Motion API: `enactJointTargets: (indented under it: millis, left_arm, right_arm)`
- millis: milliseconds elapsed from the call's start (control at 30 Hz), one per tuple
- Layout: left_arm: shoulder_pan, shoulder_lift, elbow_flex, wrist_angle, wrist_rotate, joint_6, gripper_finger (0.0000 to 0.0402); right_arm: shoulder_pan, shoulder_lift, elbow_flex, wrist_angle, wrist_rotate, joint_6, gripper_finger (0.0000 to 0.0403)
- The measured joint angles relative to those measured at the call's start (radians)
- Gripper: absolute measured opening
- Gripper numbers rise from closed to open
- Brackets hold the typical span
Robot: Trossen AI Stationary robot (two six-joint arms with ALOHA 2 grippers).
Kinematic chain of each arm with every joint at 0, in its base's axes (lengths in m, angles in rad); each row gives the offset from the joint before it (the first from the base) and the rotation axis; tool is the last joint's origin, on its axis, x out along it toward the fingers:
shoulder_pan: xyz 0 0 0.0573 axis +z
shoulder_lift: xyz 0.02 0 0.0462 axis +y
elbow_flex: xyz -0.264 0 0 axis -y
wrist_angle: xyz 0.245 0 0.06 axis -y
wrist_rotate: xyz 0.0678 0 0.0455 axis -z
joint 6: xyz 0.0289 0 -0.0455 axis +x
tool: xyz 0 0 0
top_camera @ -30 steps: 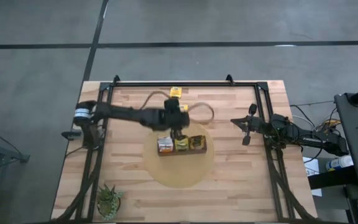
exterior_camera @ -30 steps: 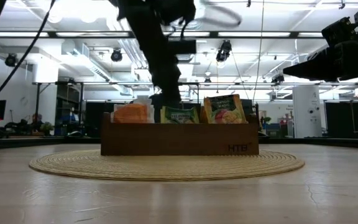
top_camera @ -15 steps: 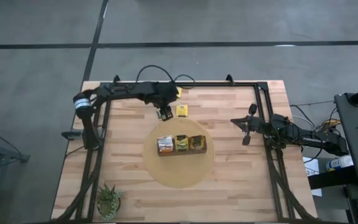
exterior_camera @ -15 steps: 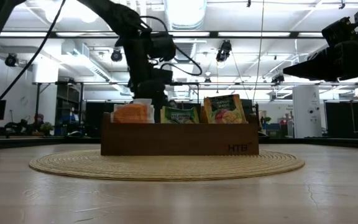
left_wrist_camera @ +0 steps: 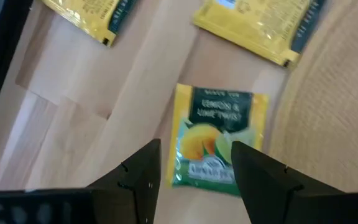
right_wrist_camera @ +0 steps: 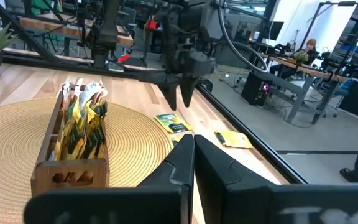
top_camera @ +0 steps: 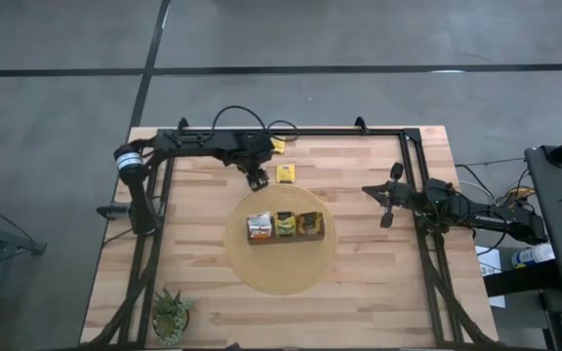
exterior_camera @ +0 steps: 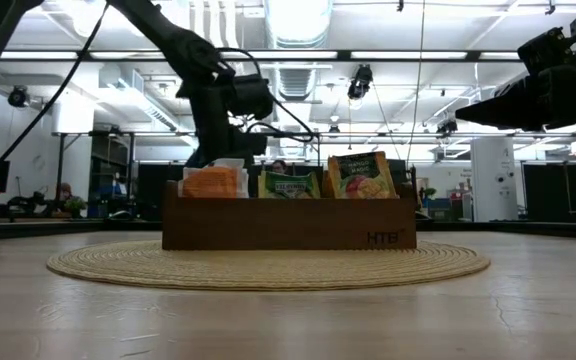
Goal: Pick & Place Tea
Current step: Put the yellow tea bag into the wooden organizer
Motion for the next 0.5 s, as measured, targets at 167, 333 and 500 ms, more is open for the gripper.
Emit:
enactJointTargets:
  millis: [167,333,500]
  left_arm:
    - [0.024,0.000,-0.035,0.070,0.019,-0.016,0.0188]
    - [0.050,0.002,-0.045,0.097,0.049,-0.042,0.0188]
    - [0.055,0.042,-0.038,0.119,0.072,-0.055,0.0188]
  right_arm:
    - [0.000,0.000,0.000,0.000,0.000,0.000,0.0009]
    - [0.000,0.000,0.000,0.000,0.000,0.000,0.0009]
    - [0.000,0.000,0.000,0.000,0.000,0.000,0.0009]
